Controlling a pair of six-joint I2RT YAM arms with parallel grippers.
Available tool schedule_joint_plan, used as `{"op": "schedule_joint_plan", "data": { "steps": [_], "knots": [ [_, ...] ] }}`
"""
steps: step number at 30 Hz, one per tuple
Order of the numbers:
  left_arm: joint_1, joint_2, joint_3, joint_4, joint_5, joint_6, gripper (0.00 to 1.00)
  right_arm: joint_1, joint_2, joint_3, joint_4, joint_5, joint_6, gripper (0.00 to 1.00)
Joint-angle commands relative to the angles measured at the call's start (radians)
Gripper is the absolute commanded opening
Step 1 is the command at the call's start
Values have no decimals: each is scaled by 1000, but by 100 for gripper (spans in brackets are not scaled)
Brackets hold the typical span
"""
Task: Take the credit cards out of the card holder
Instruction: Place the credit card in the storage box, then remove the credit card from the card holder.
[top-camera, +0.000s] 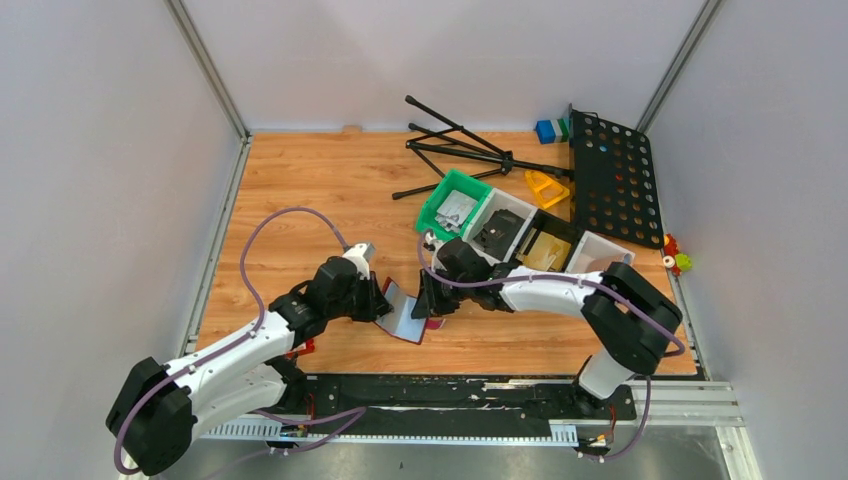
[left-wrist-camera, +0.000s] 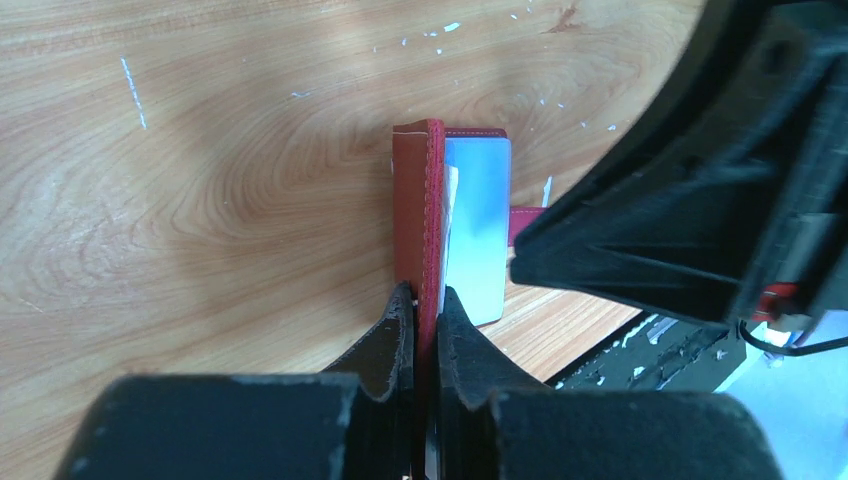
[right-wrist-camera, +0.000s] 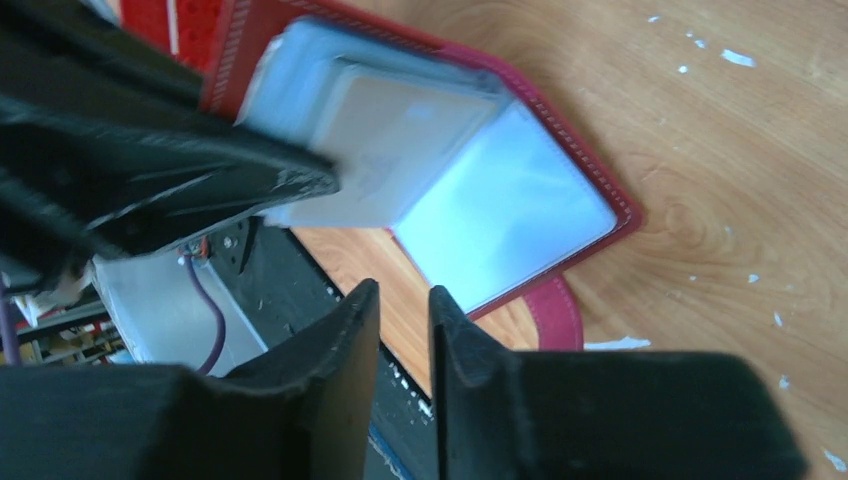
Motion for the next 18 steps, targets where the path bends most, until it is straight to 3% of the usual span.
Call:
{"op": "schedule_joint_plan", "data": {
  "steps": [1,5,18],
  "knots": [
    [3,-11,-16,52,31,16,10,3,76,39,87,26,47,13],
    [5,-16,-34,78,53,6,10,4,118,37,111,12,58,4],
    [5,-24,-85,220,195,-25,25,6,162,39,98,18,40,3]
  ]
}}
